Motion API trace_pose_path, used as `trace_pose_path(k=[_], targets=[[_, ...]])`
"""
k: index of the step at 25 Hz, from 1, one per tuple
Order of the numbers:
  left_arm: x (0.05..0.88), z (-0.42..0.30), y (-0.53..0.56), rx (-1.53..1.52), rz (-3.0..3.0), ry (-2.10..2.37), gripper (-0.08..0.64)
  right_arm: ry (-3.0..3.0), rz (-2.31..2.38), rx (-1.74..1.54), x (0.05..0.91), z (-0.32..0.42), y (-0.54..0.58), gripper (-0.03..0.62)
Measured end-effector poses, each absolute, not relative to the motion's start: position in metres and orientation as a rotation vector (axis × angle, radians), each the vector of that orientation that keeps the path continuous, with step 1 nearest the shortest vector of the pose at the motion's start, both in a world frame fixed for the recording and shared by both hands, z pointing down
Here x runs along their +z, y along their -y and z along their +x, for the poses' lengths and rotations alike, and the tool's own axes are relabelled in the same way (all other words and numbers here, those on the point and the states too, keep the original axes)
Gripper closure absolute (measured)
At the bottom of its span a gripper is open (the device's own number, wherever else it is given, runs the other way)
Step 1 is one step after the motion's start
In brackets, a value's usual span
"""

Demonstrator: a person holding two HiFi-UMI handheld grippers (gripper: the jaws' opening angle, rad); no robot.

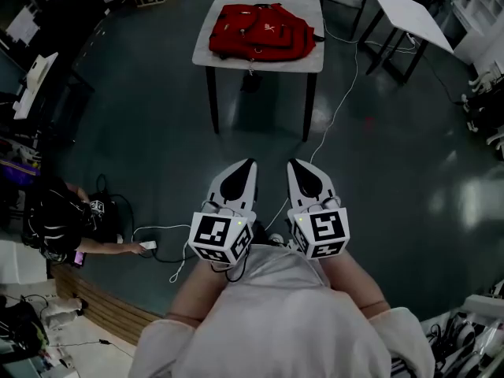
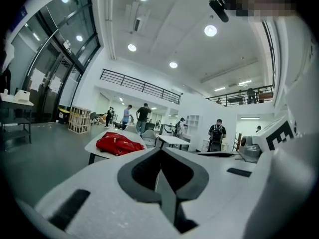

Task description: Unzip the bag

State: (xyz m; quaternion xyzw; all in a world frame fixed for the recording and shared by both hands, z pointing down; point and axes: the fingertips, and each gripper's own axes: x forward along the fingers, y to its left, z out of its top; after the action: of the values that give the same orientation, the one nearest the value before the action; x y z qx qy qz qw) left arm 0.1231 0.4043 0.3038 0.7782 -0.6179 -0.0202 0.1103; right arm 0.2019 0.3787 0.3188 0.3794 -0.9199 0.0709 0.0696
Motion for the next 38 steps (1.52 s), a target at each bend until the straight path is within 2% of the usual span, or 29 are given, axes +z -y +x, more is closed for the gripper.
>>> trace_pose_path(k=[8, 16, 38], targets=[[0.318, 0.126, -0.396, -0.02, 2.266, 1.803, 0.54, 2.742, 1.198, 0.368, 0.333, 0.211, -0.361, 0.566], [0.34, 0.092, -0.35, -0.004, 2.24, 1.827, 0.54, 2.704, 1.196, 0.394, 0.358, 0.187, -0.315, 0.565], [0.358, -0.112, -0.068, 0.095, 2.315, 1.554, 0.54, 2.486, 1.363, 0.496, 0.368, -0.008, -0.06, 0.565]])
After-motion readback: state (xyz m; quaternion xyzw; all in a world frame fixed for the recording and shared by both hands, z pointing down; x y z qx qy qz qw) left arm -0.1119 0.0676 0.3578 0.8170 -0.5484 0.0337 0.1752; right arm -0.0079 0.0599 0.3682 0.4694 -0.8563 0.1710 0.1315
